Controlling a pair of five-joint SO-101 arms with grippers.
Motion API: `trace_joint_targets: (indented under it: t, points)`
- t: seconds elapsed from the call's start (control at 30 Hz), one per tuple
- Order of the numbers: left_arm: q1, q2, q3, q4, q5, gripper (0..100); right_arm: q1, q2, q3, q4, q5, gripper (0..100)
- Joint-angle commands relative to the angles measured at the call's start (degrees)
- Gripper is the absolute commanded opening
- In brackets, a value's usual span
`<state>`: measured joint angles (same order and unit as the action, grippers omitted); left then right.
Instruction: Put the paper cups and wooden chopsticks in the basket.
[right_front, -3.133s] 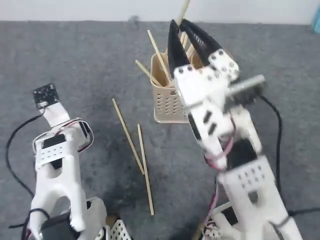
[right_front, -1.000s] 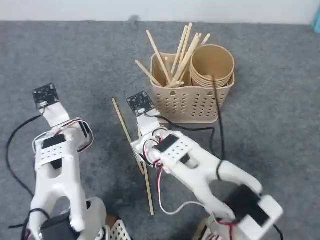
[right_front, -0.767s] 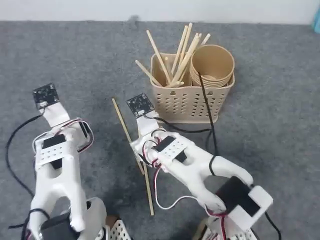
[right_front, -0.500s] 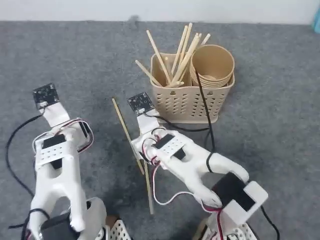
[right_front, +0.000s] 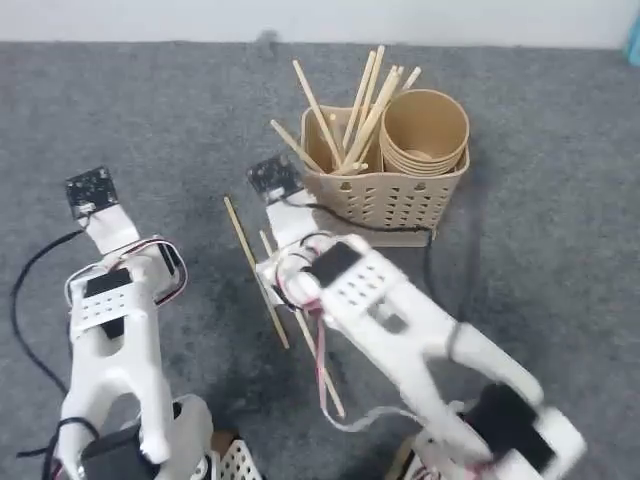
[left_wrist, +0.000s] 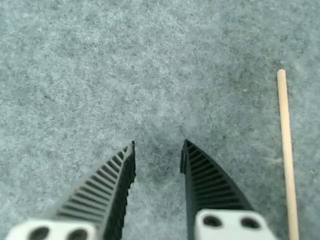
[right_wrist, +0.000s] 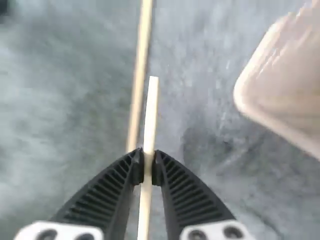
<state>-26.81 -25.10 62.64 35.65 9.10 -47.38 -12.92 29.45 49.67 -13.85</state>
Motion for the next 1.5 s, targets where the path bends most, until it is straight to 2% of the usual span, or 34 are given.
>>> trace_joint_targets:
  t: [0.0,0.13,0.23,0.43,0.67,0.83,1.13,1.23,1.33,1.47]
  points:
    - [-0.18,0.00,-2.42,-1.41,0.88,14,-0.75,-18.07,-3.16,1.45,-0.35,0.8]
    - [-0.18,0.00,-2.42,-1.41,0.88,14,-0.40,-31.43,-3.08,-1.10,-0.26,0.8]
    - [-0.18,0.00,-2.42,-1.41,0.88,14,0.66,-38.64,-2.29,-5.58,4.66,0.8]
    - [-0.18,0.00,-2.42,-1.32,0.88,14,5.41,-45.49,0.79,-24.92,12.84,0.8]
    - [-0.18,0.00,-2.42,-1.32,0.88,14,15.52,-43.12,2.29,-48.84,19.69,0.8]
    - [-0.18,0.00,-2.42,-1.41,0.88,14,17.19,-37.41,3.34,-54.81,24.26,0.8]
    - [-0.26,0.00,-2.42,-1.32,0.88,14,23.16,-23.08,8.97,-68.70,24.97,0.8]
    - [-0.26,0.00,-2.42,-1.32,0.88,14,24.40,-20.09,10.20,-69.93,24.53,0.9]
    - [-0.26,0.00,-2.42,-1.41,0.88,14,24.48,-20.09,12.04,-65.71,24.53,2.3]
    - [-0.18,0.00,-2.42,-1.41,0.88,14,24.48,-23.87,12.13,-51.91,23.38,15.8]
